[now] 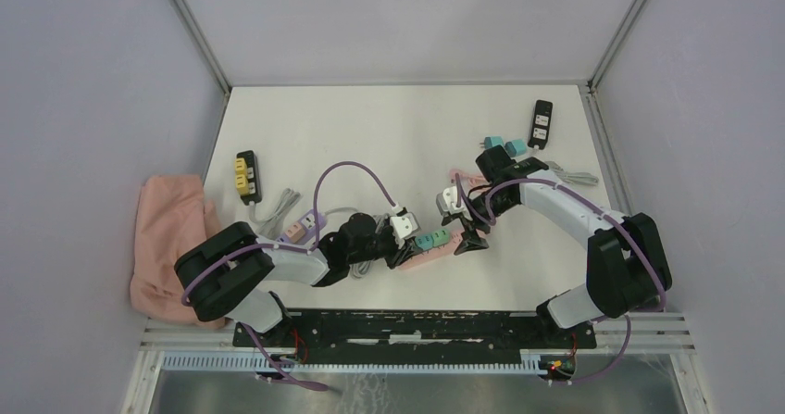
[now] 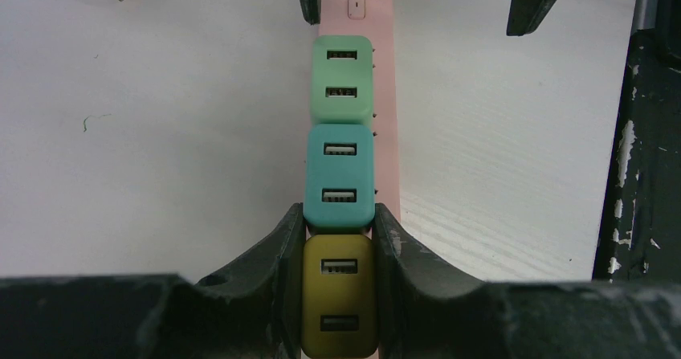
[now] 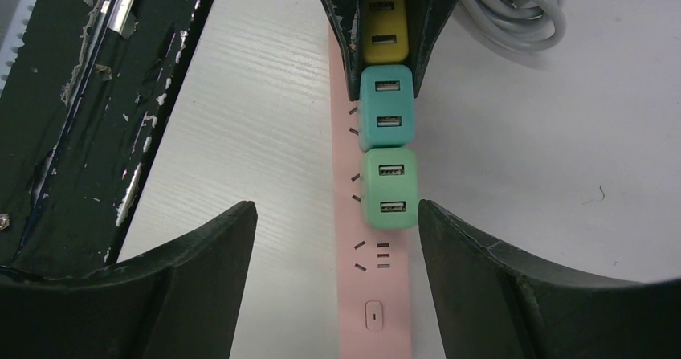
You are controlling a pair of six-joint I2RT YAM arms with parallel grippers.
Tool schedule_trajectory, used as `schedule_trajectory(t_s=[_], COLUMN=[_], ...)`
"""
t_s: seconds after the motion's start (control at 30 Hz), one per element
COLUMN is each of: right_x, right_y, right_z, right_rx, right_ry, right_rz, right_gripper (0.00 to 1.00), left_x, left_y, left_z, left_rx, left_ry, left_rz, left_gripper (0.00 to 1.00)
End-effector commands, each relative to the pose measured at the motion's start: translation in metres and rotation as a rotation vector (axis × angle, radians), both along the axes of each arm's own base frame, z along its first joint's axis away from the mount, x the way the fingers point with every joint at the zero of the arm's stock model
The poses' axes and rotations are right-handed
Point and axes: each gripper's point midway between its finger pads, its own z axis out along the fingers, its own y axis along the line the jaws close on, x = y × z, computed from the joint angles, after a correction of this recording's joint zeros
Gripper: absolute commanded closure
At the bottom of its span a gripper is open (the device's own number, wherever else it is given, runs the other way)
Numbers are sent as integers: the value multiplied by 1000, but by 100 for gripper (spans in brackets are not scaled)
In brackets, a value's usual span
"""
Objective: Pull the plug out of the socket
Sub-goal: Remove the plug from the socket.
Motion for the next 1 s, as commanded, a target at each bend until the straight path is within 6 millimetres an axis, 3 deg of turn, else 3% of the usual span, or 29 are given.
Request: schedule_trajectory(t_s=[0.0, 0.7, 0.97], right_x=[3, 18, 25], right_y=[5, 16, 23], right_z=[2, -14, -32], right_rx=[21, -30, -145], right_ry=[1, 3, -41], right_rz=[-1, -83, -95], right_gripper=[20, 19, 32], left_x=[-1, -3, -3], left_y=[12, 9, 8], left_z=[-22, -17, -14], left_rx=[77, 48, 34], left_ry=[15, 13, 10], left_rz=[14, 3, 4], left_gripper=[97, 97, 97])
